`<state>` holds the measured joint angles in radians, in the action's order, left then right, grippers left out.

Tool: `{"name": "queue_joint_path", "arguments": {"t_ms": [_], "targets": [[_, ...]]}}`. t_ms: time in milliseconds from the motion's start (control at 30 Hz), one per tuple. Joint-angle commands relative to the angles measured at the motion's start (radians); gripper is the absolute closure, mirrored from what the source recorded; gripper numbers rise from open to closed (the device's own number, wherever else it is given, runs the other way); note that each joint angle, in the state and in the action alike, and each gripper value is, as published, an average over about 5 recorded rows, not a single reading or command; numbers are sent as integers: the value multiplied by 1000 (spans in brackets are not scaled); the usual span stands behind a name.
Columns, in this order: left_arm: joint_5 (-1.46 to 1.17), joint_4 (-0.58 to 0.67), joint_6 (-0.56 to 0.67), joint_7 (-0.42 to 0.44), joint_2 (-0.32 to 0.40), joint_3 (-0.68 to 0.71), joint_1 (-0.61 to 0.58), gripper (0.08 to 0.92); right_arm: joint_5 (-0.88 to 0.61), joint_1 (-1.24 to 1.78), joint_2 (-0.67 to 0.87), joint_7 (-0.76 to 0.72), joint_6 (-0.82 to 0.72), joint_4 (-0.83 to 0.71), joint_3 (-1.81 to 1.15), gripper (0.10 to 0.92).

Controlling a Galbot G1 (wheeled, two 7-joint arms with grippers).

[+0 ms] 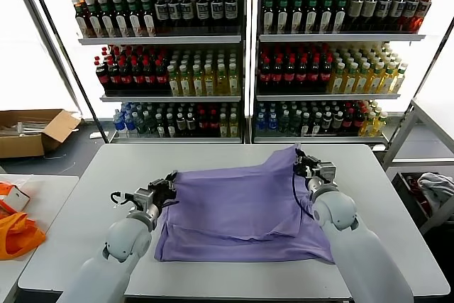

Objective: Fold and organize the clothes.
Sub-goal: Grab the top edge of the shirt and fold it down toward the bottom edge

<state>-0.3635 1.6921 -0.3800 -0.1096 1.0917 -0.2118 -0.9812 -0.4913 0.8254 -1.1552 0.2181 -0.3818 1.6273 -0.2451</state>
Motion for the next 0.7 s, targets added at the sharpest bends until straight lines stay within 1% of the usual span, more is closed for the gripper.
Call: {"name": "queue_joint_path", "arguments": {"t_ms": [33, 267, 700], "targets": [[31, 97, 8, -3, -11, -27, -108, 916, -3, 143, 8, 41, 5, 160, -51, 919], [42, 157, 10, 3, -14, -46, -173, 916, -9, 246, 16, 65, -27, 245, -84, 919], [62, 203, 20, 19, -7, -74, -266, 916, -15, 391, -9, 107, -63, 349, -144, 919]]}}
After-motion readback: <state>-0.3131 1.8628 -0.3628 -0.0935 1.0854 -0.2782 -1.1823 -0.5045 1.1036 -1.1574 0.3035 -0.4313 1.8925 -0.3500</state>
